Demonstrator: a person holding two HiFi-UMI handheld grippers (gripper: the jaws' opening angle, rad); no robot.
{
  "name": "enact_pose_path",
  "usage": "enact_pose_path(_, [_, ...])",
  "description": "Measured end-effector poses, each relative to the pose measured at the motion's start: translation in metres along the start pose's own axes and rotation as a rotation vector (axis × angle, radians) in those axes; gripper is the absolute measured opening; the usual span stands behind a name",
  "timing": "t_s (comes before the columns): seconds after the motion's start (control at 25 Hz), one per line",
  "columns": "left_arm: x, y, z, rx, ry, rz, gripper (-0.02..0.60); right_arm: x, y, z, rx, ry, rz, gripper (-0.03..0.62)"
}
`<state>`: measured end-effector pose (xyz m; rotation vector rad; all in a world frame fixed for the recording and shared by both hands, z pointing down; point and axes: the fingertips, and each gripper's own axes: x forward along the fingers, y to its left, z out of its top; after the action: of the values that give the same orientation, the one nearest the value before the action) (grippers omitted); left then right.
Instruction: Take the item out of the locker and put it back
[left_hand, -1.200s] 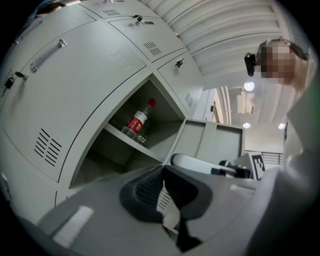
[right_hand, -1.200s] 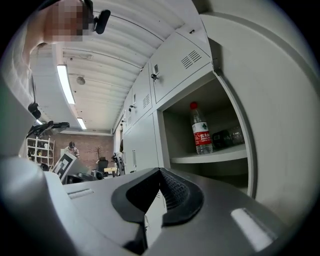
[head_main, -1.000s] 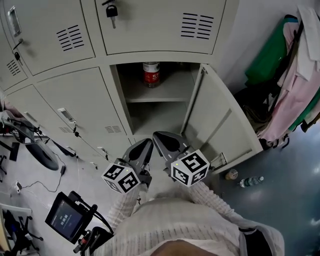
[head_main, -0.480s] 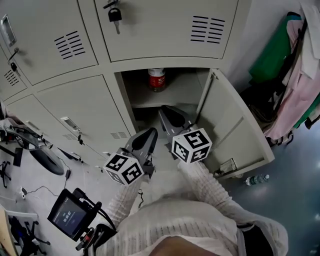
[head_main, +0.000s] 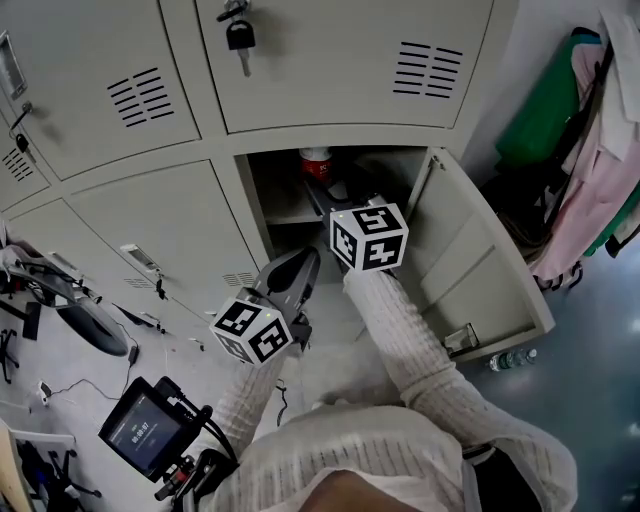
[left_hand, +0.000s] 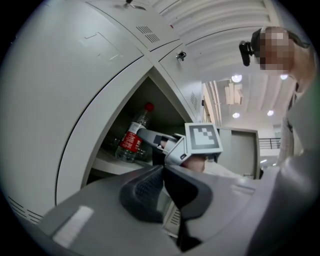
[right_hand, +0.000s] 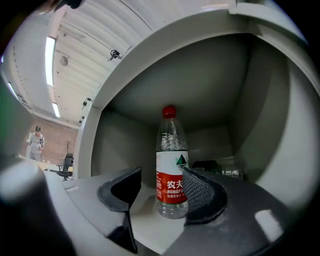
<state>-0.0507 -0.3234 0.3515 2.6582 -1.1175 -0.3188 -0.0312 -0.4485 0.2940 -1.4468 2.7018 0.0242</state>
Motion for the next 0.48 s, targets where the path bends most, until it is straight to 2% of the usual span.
enact_pose_path(0.16, [0.001,-0.001,-0.004,0.022,0.031,-0.016,0.006,0.013,-0.009,-0.001,-0.028,0.032,-0.017,0.278])
enact_pose_path(0.24, [0.004,-0.001,-0.004,0.028,0.038,-0.014,0.006,0.019,-0.013,-0.003,-0.040,0.048,-0.024,0.318])
enact_pose_path(0.48, [0.010,-0.001,-0.001,0.031,0.042,-0.001,0.006,0.042,-0.011,-0.015,-0.087,0.132,-0.010,0.376])
